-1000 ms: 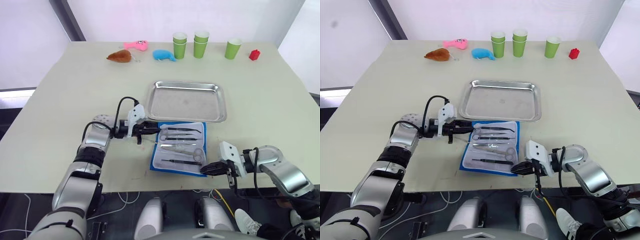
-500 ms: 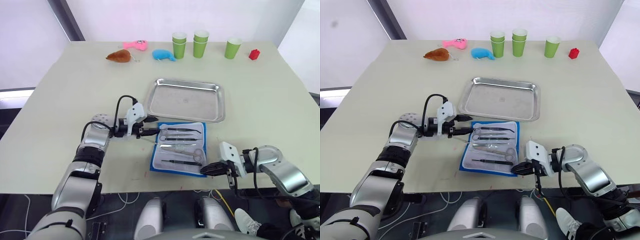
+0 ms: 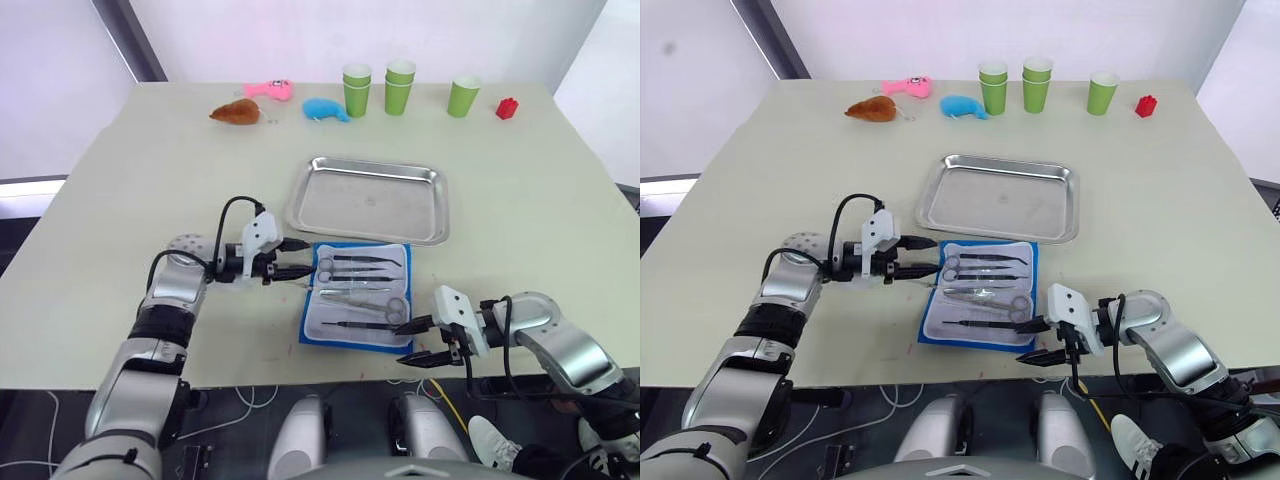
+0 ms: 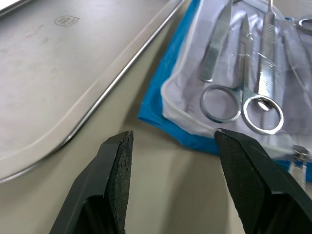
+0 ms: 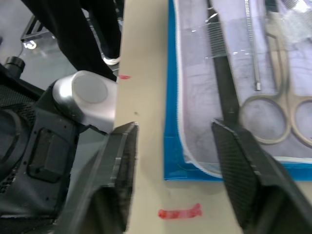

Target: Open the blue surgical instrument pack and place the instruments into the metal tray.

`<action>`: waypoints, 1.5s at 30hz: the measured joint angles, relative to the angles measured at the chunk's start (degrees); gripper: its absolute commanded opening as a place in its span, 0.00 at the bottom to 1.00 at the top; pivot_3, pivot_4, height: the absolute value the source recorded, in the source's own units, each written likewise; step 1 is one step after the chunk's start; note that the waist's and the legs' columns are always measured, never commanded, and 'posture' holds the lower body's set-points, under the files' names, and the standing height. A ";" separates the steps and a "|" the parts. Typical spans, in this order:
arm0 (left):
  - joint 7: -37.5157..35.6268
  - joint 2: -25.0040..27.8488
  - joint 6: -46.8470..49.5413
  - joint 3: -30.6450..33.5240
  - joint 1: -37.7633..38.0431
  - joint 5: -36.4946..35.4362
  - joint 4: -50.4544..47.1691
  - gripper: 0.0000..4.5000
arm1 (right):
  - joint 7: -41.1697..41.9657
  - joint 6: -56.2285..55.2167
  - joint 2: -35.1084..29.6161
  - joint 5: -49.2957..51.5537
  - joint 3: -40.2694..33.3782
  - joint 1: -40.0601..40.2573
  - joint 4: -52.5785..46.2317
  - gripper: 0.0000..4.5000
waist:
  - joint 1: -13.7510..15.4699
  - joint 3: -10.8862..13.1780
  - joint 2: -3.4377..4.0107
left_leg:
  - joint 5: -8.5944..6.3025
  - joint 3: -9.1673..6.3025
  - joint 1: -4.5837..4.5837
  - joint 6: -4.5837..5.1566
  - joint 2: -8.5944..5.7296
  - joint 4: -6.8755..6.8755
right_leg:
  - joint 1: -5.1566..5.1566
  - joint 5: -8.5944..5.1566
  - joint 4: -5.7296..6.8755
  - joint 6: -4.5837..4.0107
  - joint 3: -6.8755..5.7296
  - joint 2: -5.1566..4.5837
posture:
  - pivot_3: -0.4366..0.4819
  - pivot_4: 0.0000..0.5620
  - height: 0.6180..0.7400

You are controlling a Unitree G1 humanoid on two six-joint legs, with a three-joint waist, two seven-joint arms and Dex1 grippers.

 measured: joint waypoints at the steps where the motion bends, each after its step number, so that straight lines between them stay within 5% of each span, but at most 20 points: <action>1: -0.02 0.32 0.31 0.03 0.22 -0.21 -0.68 0.63 | 0.02 0.16 0.01 0.14 0.00 -0.03 -0.03 0.53 | -0.03 0.00 0.00 | 0.00 0.00 -0.01 0.00 0.00 0.00 | -0.01 0.00 0.00 0.00 0.00 0.00 | 0.48 0.27 1.00; 12: -1.43 3.03 2.94 3.70 2.46 -4.30 -5.36 0.63 | 0.21 0.92 -0.69 2.49 -1.66 0.33 -0.54 0.53 | 0.25 0.10 -0.06 | 0.00 -0.04 -0.21 0.00 0.00 -0.01 | -0.09 0.00 -0.14 0.00 -0.07 -0.04 | 0.48 0.27 1.00; 21: -7.95 5.45 1.51 6.63 4.19 -9.74 -7.39 0.63 | 1.13 -0.88 -1.62 9.35 -10.95 2.04 -3.71 0.53 | 0.30 0.12 -0.06 | 0.00 -0.11 -1.03 0.00 0.00 0.00 | -0.76 0.02 -0.26 0.00 -0.17 -0.04 | 0.48 0.27 1.00; 24: -9.45 6.85 2.41 7.08 4.32 -10.88 -9.62 0.63 | 1.40 0.21 -1.87 12.13 -13.28 1.83 -4.91 0.71 | 0.33 0.14 -0.06 | 0.00 -0.13 -1.05 0.00 0.00 0.00 | -0.75 0.02 -0.30 0.00 -0.19 -0.05 | 0.48 0.27 1.00; 27: -11.79 8.84 4.94 7.26 5.13 -13.05 -14.40 0.82 | 0.75 -0.12 -0.78 13.24 -14.69 0.01 -4.70 1.00 | 0.26 0.14 -0.05 | -0.01 -0.10 -1.06 0.00 0.00 -0.01 | -0.75 0.02 -0.31 0.00 -0.17 -0.05 | 0.48 0.27 1.00; 29: -12.69 9.85 6.25 7.33 5.82 -13.95 -16.94 0.98 | 0.25 -1.14 0.33 13.06 -14.66 -0.94 -4.21 1.00 | 0.27 0.14 -0.04 | -0.01 -0.12 -1.05 0.00 0.01 -0.01 | -0.75 0.02 -0.31 0.00 -0.19 -0.03 | 0.48 0.27 1.00; 45: -15.04 19.32 9.89 8.33 11.49 -22.88 -31.57 0.98 | -1.17 -15.43 9.90 2.82 -9.42 -5.70 10.20 1.00 | 0.28 0.25 0.05 | 0.00 -0.04 -1.04 0.00 0.02 -0.02 | -0.77 0.02 -0.30 0.00 -0.15 -0.02 | 0.48 0.27 1.00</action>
